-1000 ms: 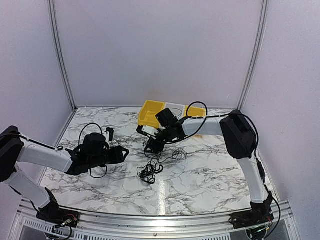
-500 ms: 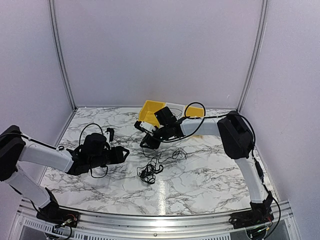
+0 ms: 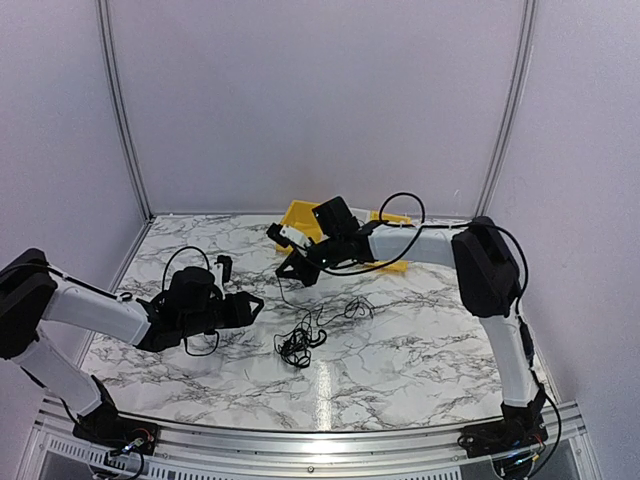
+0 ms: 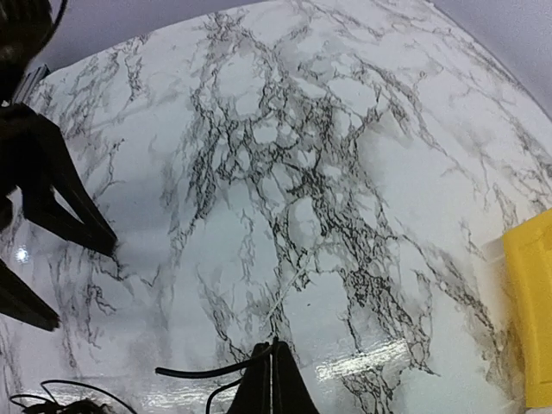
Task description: Untangle the cables
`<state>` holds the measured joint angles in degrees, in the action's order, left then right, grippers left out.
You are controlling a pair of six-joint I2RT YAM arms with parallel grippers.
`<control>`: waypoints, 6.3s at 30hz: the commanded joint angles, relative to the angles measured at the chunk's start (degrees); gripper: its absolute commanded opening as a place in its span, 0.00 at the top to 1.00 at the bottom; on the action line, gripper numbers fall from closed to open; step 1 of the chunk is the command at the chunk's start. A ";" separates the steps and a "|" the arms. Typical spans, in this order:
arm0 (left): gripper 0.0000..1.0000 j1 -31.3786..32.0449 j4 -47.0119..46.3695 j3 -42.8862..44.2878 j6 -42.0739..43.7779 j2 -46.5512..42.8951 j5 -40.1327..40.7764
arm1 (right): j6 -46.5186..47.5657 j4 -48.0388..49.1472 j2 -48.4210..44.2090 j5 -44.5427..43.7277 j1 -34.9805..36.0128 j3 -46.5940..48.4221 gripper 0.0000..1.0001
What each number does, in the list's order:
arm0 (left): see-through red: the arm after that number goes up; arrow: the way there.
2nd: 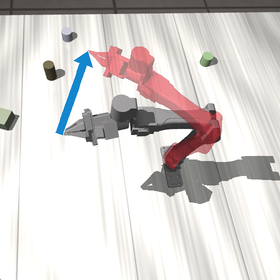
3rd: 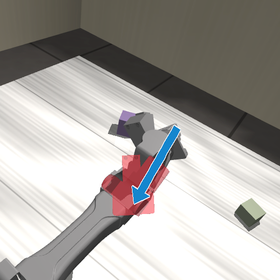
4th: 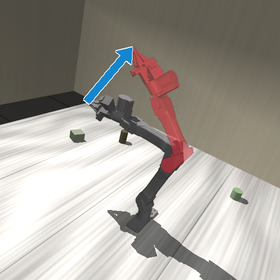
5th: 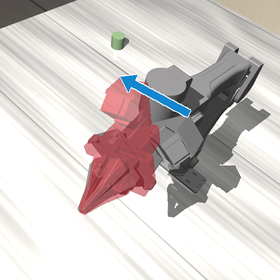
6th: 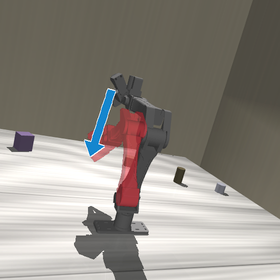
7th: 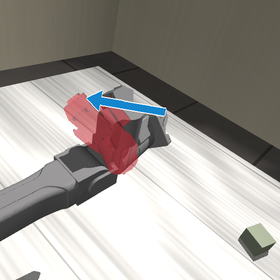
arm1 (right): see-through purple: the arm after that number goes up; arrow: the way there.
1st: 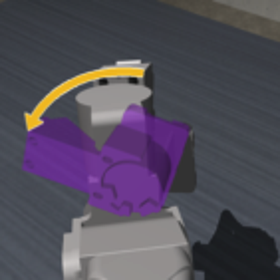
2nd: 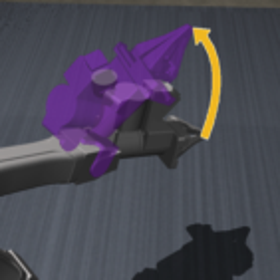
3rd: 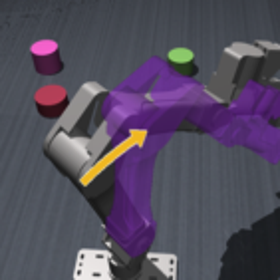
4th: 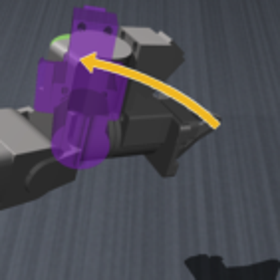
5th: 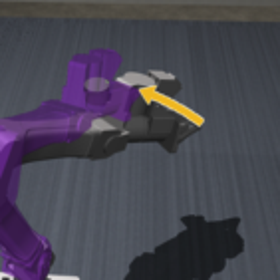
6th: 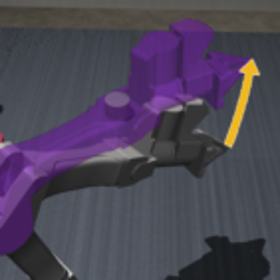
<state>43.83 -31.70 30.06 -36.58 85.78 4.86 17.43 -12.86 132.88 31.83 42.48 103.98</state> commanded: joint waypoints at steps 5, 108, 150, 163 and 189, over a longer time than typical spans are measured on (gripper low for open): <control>0.43 1.66 -8.32 5.07 -1.49 5.81 -4.64 | -1.87 -1.52 -12.85 3.67 0.05 2.07 1.00; 1.00 10.83 -11.28 -1.25 7.00 -14.56 20.70 | 3.28 -2.60 -5.38 -3.90 6.59 -19.53 0.61; 1.00 10.62 20.73 41.39 36.10 -23.29 24.22 | 10.39 -20.13 -26.80 -6.66 0.79 -17.33 0.36; 1.00 7.92 16.33 33.99 26.71 -20.64 21.06 | 6.52 -15.56 -35.77 -2.71 0.85 -9.45 0.38; 1.00 6.88 13.07 31.40 14.87 -18.16 12.43 | 10.30 -13.26 -26.79 -9.73 6.58 3.95 0.41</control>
<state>51.09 -16.47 62.46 -20.27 67.55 18.00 27.14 -26.63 107.20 27.86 49.06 105.60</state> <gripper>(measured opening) 0.007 0.595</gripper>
